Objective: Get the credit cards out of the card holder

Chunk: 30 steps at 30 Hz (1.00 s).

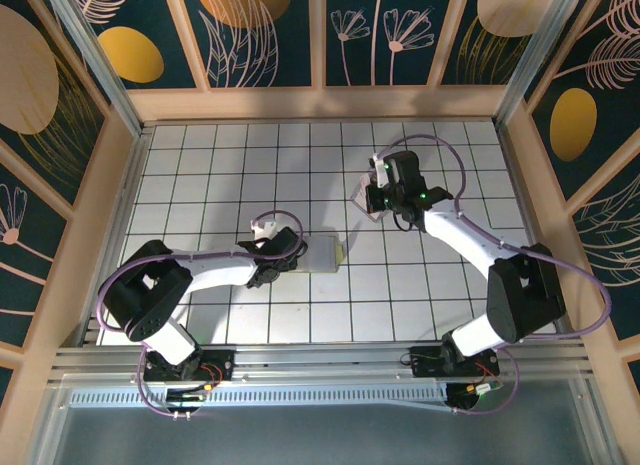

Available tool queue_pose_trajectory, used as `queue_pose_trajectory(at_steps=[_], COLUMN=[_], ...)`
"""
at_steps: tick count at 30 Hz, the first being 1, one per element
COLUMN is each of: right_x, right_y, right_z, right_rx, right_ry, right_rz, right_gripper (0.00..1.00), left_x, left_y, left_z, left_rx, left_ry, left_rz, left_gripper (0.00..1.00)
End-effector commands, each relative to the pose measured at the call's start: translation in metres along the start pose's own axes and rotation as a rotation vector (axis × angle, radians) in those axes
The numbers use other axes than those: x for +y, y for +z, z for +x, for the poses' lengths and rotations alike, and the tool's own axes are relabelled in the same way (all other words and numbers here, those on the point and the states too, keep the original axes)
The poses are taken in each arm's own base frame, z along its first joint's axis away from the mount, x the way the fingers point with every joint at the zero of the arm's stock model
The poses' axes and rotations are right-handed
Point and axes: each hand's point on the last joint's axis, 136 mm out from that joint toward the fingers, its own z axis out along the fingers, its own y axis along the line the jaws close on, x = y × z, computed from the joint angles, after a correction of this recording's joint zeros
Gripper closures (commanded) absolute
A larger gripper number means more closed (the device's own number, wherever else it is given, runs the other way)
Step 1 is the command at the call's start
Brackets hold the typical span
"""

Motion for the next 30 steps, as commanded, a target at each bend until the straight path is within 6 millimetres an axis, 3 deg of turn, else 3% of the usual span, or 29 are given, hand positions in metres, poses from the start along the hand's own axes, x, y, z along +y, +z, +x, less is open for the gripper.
queue_pose_trajectory(at_steps=[1, 12, 21, 30], right_x=[-0.013, -0.018, -0.037, -0.036], right_y=[0.009, 0.019, 0.032, 0.045], right_z=[-0.009, -0.014, -0.008, 0.001], right_rx=[-0.009, 0.007, 0.052, 0.092], right_ry=[-0.138, -0.285, -0.297, -0.297], right_rz=[0.058, 0.045, 0.040, 0.003], right_gripper=[1.00, 1.00, 1.00, 1.00], left_x=[0.010, 0.014, 0.018, 0.021], left_y=[-0.007, -0.021, -0.026, -0.028], left_z=[-0.009, -0.024, -0.028, -0.030], left_rx=[-0.023, -0.073, -0.089, -0.095], left_ry=[-0.014, -0.054, -0.064, -0.079], left_rz=[-0.047, -0.045, -0.049, -0.047], left_gripper=[0.01, 0.01, 0.01, 0.01])
